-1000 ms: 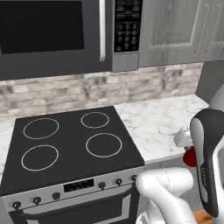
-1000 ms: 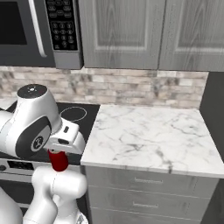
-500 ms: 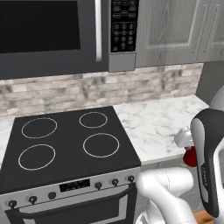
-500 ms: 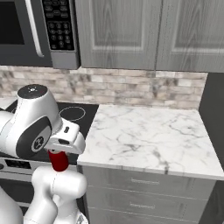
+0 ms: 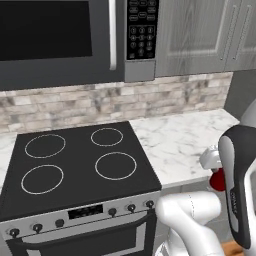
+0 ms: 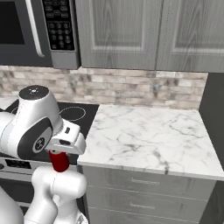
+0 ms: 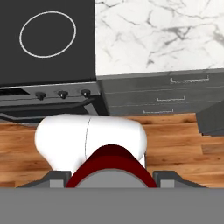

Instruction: Four empty soda cans are scattered around the kitchen. Gather all the cans and cluster them next to the stove for recycling.

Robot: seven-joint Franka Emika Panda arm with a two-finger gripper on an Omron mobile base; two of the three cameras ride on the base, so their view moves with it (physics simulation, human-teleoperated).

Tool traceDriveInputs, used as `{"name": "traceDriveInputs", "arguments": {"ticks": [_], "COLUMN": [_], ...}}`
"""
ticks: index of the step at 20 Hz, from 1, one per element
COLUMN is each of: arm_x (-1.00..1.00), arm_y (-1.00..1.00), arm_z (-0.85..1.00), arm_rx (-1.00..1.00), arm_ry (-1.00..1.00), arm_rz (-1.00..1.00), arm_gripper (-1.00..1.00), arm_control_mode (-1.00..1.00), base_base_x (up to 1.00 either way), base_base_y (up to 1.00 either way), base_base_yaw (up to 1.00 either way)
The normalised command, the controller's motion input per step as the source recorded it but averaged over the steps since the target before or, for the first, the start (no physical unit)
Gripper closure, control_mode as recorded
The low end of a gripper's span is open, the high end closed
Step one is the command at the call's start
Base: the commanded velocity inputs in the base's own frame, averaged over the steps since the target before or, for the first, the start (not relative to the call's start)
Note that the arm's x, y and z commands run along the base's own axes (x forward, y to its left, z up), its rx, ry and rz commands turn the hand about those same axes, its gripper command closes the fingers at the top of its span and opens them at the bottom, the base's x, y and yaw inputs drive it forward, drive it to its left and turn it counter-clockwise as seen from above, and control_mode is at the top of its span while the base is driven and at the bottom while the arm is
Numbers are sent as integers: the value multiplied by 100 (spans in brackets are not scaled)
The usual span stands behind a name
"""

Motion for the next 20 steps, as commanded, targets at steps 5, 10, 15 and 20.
{"name": "traceDriveInputs", "arguments": {"ticks": [5, 10, 15, 20], "arm_x": [18, 29, 40, 42], "arm_y": [0, 0, 0, 0], "arm_z": [-16, -11, 0, 0], "arm_rx": [0, 0, 0, 0], "arm_ry": [-3, -7, 0, 0], "arm_rz": [4, 6, 1, 1], "arm_gripper": [100, 100, 100, 100], "arm_control_mode": [-100, -100, -100, -100], "base_base_x": [0, 0, 0, 0], "base_base_y": [0, 0, 0, 0], "base_base_yaw": [0, 0, 0, 0]}}
